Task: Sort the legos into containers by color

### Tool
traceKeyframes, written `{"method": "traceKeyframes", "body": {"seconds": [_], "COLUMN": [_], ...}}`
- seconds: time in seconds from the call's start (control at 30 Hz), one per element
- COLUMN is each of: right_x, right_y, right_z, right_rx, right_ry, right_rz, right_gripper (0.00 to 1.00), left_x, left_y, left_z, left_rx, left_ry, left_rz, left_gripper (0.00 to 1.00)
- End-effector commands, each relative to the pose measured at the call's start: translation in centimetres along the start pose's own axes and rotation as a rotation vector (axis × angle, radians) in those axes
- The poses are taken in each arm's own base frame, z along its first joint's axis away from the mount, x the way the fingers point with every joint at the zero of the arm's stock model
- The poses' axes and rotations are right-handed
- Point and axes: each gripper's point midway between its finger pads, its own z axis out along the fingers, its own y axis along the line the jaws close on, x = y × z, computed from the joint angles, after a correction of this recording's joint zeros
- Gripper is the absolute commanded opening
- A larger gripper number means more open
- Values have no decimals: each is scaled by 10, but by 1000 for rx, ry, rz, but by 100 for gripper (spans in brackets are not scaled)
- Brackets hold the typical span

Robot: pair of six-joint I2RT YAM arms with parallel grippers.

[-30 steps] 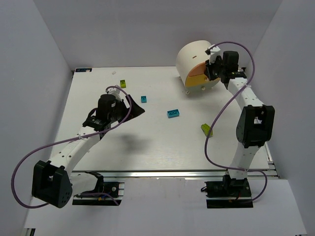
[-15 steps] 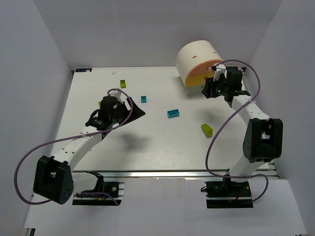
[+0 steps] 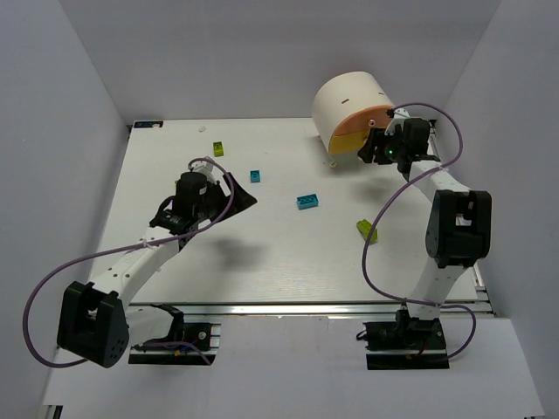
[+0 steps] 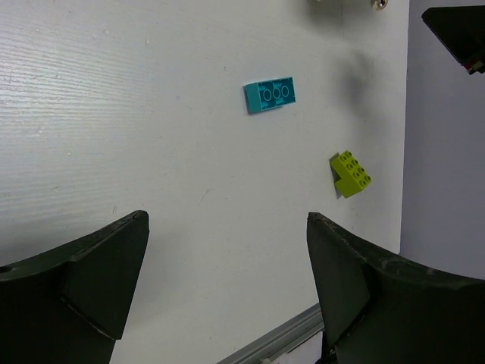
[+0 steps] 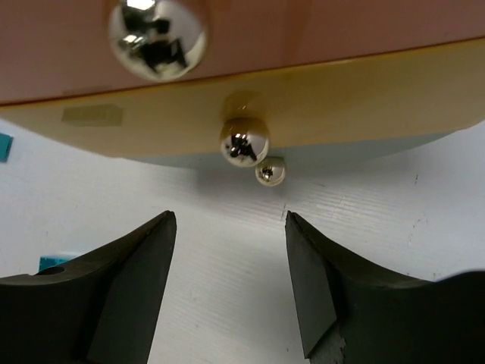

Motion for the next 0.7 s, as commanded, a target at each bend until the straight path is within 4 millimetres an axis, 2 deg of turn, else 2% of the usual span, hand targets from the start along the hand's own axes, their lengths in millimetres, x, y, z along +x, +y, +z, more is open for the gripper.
{"method": "traceKeyframes", "body": {"seconds": [0.0,0.33,0.47,0.57,0.67], "right_x": [-46,-67,-65,-61,-59], "right_y": [0,-2,-2,1,5], "right_z": [7,28,33,35,33], "right_rx": [-8,-42,-55,-74,-100], "right_ry": [-121,-192,-192,-186,-186], "right_rz": [7,-7,-15,-20,-30], "right_gripper": [65,61,57,48,33], "left_x": [-10,-13,-13,-12,-14], "left_y": [-4,-4,-3,-2,-2], "left_z": [-9,-14,-16,-18,-20], "left_rx": [5,-6,-10,-14,-17], "left_ry": [-52,-66,-72,-72,-80], "left_rz": [3,1,1,0,2], "left_gripper": [95,95,95,95,95]}}
